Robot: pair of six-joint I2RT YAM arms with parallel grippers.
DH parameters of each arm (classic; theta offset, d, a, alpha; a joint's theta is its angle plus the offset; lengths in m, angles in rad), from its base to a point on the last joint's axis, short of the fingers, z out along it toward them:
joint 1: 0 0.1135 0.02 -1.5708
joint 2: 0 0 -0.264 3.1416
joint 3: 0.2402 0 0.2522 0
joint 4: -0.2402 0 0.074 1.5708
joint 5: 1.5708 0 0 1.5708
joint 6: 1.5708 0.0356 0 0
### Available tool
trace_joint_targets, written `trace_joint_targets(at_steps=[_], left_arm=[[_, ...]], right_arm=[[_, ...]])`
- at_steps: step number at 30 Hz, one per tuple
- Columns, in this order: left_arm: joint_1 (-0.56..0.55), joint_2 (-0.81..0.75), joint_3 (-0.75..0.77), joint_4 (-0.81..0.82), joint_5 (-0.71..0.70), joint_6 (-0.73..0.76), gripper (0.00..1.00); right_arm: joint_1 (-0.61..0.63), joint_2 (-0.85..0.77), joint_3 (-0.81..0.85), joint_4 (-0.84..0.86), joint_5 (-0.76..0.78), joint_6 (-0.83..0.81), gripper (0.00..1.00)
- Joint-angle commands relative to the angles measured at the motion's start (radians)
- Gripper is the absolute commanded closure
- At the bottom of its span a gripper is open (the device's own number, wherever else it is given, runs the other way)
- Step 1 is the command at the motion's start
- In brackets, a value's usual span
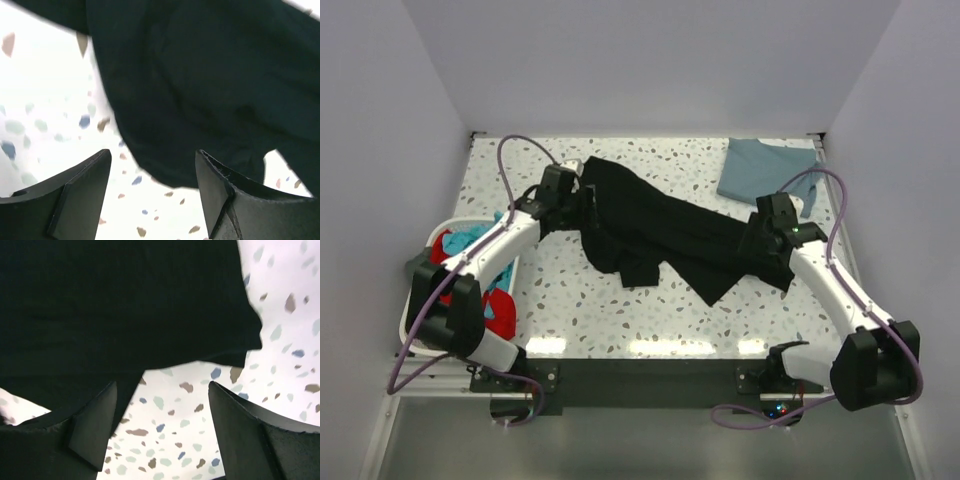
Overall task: Fold and stack the t-shirts
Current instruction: Flatten the tshirt out
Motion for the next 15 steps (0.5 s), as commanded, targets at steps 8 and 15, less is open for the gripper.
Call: trace_joint_targets(at_steps=[8, 15], left_arm=[[-0.002, -0.07, -0.231, 0.074, 0.113, -0.096, 0.27], [-0.009, 0.023, -0.253, 0.175, 0.183, -0.139, 0.27]], right_arm=[[-0.001, -0.049, -0.221, 0.094, -0.151, 0.122, 0.23], [-0.001, -0.046, -0.235, 0.117, -0.191, 0.128, 0.23]])
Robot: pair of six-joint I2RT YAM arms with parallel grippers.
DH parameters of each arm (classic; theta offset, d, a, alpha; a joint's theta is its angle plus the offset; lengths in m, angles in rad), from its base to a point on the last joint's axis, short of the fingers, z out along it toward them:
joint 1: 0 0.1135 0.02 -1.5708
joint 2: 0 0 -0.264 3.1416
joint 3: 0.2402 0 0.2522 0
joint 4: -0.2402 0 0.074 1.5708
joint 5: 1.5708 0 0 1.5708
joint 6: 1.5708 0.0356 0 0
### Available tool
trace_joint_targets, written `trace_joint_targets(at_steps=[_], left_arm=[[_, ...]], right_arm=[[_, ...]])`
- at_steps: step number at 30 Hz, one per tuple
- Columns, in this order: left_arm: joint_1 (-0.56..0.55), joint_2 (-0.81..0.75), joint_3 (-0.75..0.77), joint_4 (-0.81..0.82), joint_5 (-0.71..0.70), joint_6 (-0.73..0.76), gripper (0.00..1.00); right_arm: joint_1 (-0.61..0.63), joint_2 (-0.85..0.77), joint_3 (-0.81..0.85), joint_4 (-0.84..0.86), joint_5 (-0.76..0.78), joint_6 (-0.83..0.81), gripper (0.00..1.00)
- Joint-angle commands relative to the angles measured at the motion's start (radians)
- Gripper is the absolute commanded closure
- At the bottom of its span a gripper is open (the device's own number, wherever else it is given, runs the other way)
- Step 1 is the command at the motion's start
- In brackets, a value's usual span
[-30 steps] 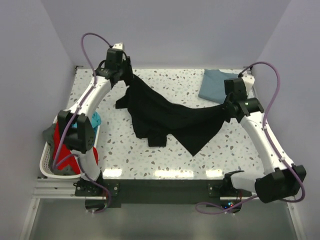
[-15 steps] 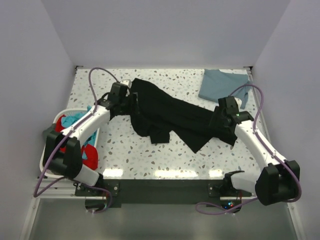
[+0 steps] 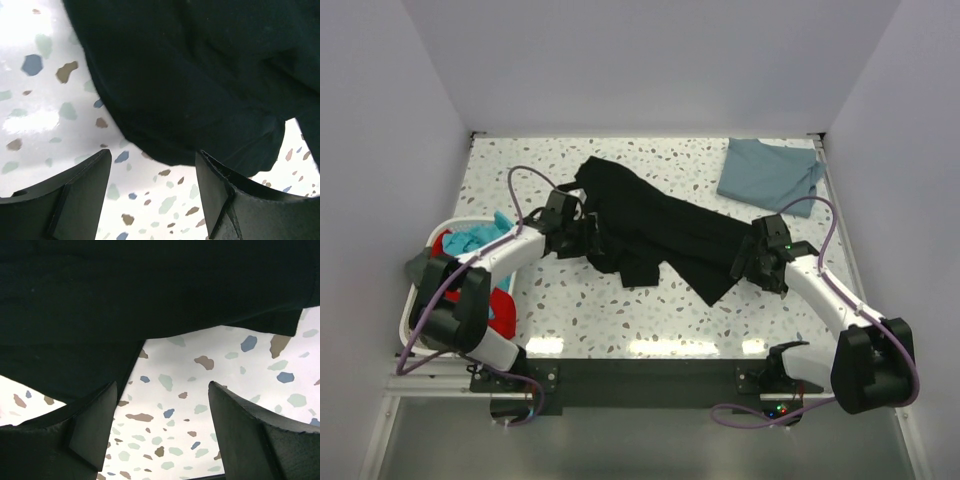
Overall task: Fold and stack the t-shirts
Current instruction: Flatten the tshirt out
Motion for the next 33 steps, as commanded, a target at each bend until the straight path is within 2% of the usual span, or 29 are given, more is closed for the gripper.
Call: trace_joint_targets(at_steps=[1, 4, 6, 8, 9, 11, 12, 13, 19, 24, 25, 26, 29, 33], left_arm=[[-0.01, 0.042, -0.012, 0.118, 0.06, -0.046, 0.27], [-0.016, 0.079, -0.007, 0.154, 0.069, -0.062, 0.28], [-0.021, 0.099, 0.001, 0.151, 0.068, -0.063, 0.33], [-0.025, 0.121, 0.004, 0.155, 0.059, -0.06, 0.43], [-0.027, 0.124, 0.005, 0.158, 0.05, -0.054, 0.53], [-0.029, 0.13, 0.007, 0.161, 0.048, -0.052, 0.65], [-0.029, 0.131, 0.011, 0.161, 0.051, -0.049, 0.91], [-0.029, 0.128, 0.031, 0.151, 0.063, -0.048, 1.0], [-0.029, 0.007, 0.093, 0.052, 0.014, -0.022, 1.0], [-0.03, 0.002, 0.085, -0.003, 0.028, 0.013, 1.0], [-0.032, 0.021, 0.071, -0.003, 0.049, 0.015, 0.93], [-0.041, 0.033, 0.067, -0.004, 0.051, 0.014, 0.81], [-0.07, 0.074, 0.065, -0.02, 0.025, 0.018, 0.63], [-0.085, 0.117, 0.082, -0.04, -0.033, 0.02, 0.51]], right_arm=[[-0.001, -0.024, 0.002, 0.047, -0.028, 0.023, 0.23], [-0.001, -0.024, 0.005, 0.041, -0.036, 0.024, 0.23], [-0.001, -0.024, 0.009, 0.039, -0.039, 0.024, 0.23], [-0.001, -0.028, 0.012, 0.036, -0.039, 0.021, 0.23], [-0.001, -0.028, 0.012, 0.033, -0.04, 0.023, 0.23], [-0.001, -0.031, 0.013, 0.032, -0.042, 0.018, 0.23], [-0.001, -0.03, 0.015, 0.03, -0.042, 0.016, 0.23], [0.001, -0.03, 0.018, 0.028, -0.04, 0.012, 0.23], [0.001, -0.025, 0.016, 0.036, -0.046, 0.01, 0.23], [-0.001, -0.01, 0.01, 0.056, -0.054, 0.01, 0.23], [-0.001, -0.008, 0.01, 0.056, -0.054, 0.012, 0.23], [-0.001, -0.008, 0.01, 0.056, -0.054, 0.013, 0.23], [-0.001, -0.022, 0.009, 0.05, -0.053, 0.02, 0.23], [-0.001, -0.059, -0.002, 0.033, -0.045, 0.024, 0.23]])
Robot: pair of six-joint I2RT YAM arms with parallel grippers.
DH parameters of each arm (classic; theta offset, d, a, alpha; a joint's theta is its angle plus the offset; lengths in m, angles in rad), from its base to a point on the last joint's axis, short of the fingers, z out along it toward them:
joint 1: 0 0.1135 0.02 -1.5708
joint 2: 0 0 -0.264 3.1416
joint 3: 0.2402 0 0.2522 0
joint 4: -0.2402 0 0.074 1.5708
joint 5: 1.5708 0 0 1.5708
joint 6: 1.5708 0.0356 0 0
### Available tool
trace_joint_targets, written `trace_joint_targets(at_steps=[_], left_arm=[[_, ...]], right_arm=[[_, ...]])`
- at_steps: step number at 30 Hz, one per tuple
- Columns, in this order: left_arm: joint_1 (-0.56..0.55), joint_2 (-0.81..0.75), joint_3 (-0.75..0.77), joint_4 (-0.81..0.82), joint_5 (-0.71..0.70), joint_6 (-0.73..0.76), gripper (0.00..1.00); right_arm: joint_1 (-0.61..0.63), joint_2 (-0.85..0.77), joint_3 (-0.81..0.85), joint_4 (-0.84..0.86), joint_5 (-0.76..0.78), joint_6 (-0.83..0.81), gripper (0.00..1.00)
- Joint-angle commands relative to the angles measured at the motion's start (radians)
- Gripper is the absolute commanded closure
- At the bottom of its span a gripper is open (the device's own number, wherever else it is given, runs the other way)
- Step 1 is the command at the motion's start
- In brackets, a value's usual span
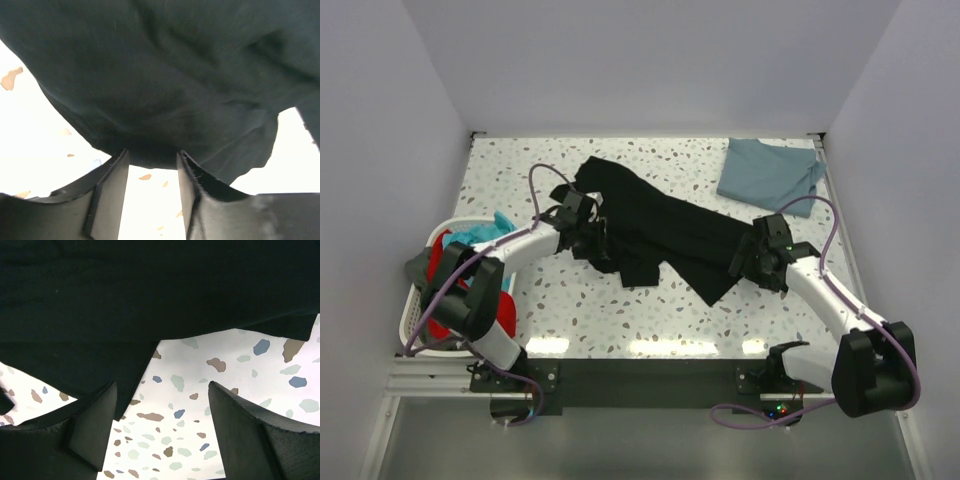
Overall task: Fold and stack the t-shirts
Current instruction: Flatten the tshirt out
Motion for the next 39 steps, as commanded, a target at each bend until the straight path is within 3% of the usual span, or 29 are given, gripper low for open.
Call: trace_joint_targets(at_steps=[1, 8, 12, 16, 19, 21, 28, 35, 39], left_arm=[[-0.016, 0.026, 0.019, -0.039, -0.058, 0.017, 0.49], [-0.042, 0.098, 0.057, -0.061, -0.11, 0.036, 0.35], [-0.063, 0.154, 0.071, -0.061, -0.15, 0.043, 0.35], [-0.078, 0.175, 0.077, -0.056, -0.167, 0.045, 0.52], [-0.085, 0.149, 0.088, -0.061, -0.186, 0.04, 0.92], [-0.083, 0.113, 0.12, -0.093, -0.208, 0.045, 1.0], [-0.085, -0.064, 0.284, -0.297, -0.255, 0.097, 1.0], [-0.083, -0.164, 0.382, -0.51, -0.144, 0.116, 1.0], [-0.083, -0.225, 0.375, -0.526, -0.064, 0.093, 1.0]], right_arm=[[0.001, -0.049, -0.005, 0.001, -0.005, 0.018, 0.23], [0.001, -0.078, -0.021, -0.022, 0.003, 0.022, 0.23], [-0.001, -0.089, -0.014, -0.032, 0.015, 0.016, 0.23], [0.001, -0.083, 0.001, -0.04, 0.023, -0.001, 0.23], [-0.001, -0.077, 0.013, -0.042, 0.024, -0.007, 0.23], [-0.001, -0.075, 0.013, -0.04, 0.024, -0.008, 0.23], [-0.001, -0.069, -0.002, -0.019, 0.003, -0.002, 0.23], [-0.001, -0.069, -0.027, 0.009, -0.017, 0.025, 0.23], [-0.001, -0.081, -0.033, 0.008, -0.02, 0.031, 0.23]])
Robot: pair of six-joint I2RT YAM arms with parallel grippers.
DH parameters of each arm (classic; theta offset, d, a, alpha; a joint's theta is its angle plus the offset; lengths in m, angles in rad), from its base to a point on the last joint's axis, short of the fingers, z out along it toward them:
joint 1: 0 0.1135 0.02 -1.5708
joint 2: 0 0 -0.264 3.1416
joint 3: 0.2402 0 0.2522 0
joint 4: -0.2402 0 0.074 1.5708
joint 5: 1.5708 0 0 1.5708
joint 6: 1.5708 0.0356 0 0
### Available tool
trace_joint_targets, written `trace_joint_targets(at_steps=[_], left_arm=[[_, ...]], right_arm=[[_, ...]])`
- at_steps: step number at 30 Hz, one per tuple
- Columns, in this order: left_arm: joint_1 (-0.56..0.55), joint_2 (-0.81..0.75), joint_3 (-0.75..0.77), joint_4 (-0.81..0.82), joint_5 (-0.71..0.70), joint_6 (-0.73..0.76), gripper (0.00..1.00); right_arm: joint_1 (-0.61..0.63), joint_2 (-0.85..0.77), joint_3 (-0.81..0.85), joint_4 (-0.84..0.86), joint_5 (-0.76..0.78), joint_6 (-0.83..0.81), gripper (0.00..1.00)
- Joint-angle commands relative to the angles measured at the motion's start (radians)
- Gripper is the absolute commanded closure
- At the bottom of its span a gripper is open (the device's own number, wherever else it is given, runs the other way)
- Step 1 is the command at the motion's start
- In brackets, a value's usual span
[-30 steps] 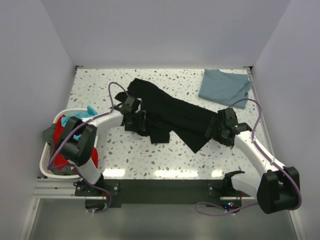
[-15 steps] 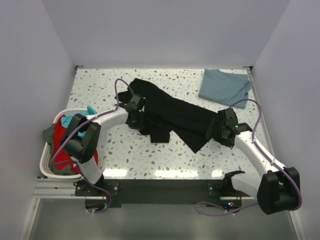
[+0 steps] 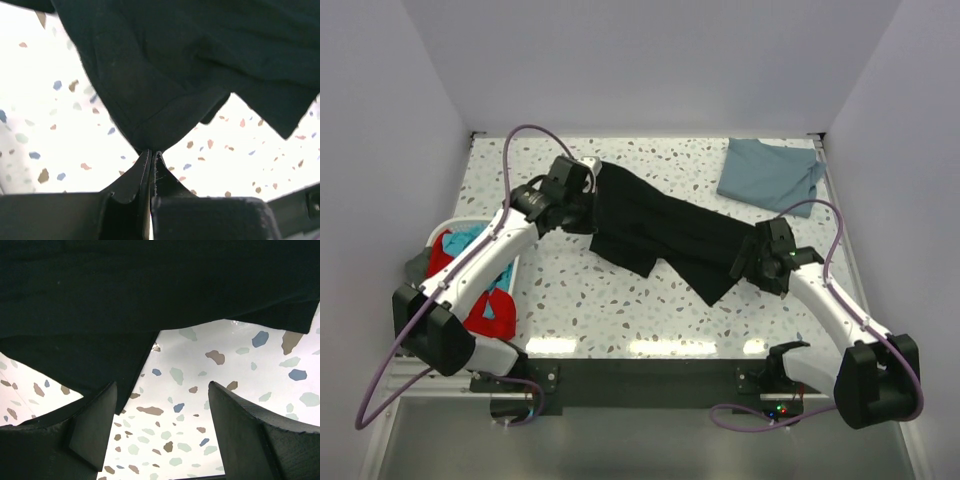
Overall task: Fold and stack the t-shirts
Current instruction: Flatten the tshirt out
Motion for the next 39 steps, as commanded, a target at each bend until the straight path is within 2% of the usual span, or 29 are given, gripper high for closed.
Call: trace_joint_targets(at_steps=[1, 6, 12, 16, 17, 18, 19, 21, 22, 26, 32, 39], left_arm=[[-0.003, -0.046, -0.001, -0.085, 0.067, -0.002, 1.0], [0.038, -0.01, -0.07, -0.036, -0.023, 0.056, 1.0], [0.165, 0.115, -0.014, 0.116, 0.023, 0.149, 1.0], [0.198, 0.24, 0.034, 0.216, 0.023, 0.195, 0.92], [0.199, 0.258, 0.036, 0.231, 0.02, 0.198, 0.88], [0.201, 0.282, 0.037, 0.245, 0.014, 0.193, 0.7], [0.201, 0.289, 0.034, 0.268, 0.016, 0.186, 0.57], [0.199, 0.283, 0.013, 0.279, 0.018, 0.153, 0.35], [0.199, 0.268, -0.006, 0.3, 0.02, 0.132, 0.34], [0.198, 0.125, -0.197, 0.336, 0.009, 0.078, 0.32], [0.182, -0.045, -0.481, 0.354, -0.006, 0.008, 0.37], [0.147, -0.11, -0.644, 0.469, 0.067, -0.028, 0.36]], right_arm=[[-0.001, -0.02, -0.016, 0.022, -0.016, 0.026, 0.23], [-0.001, -0.051, -0.022, 0.005, -0.016, 0.029, 0.23], [0.001, -0.085, -0.022, -0.027, -0.006, 0.023, 0.23], [0.001, -0.102, -0.027, -0.042, -0.006, 0.022, 0.23], [-0.001, -0.108, -0.028, -0.044, -0.006, 0.025, 0.23], [-0.001, -0.111, -0.03, -0.047, -0.006, 0.025, 0.23], [-0.003, -0.112, -0.031, -0.047, -0.006, 0.025, 0.23], [0.001, -0.115, -0.033, -0.052, -0.003, 0.025, 0.23], [-0.001, -0.115, -0.034, -0.053, -0.001, 0.023, 0.23], [-0.001, -0.103, -0.047, -0.044, -0.004, 0.022, 0.23], [-0.001, -0.062, -0.056, -0.009, -0.024, 0.025, 0.23], [-0.001, -0.019, -0.059, 0.054, -0.081, 0.006, 0.18]])
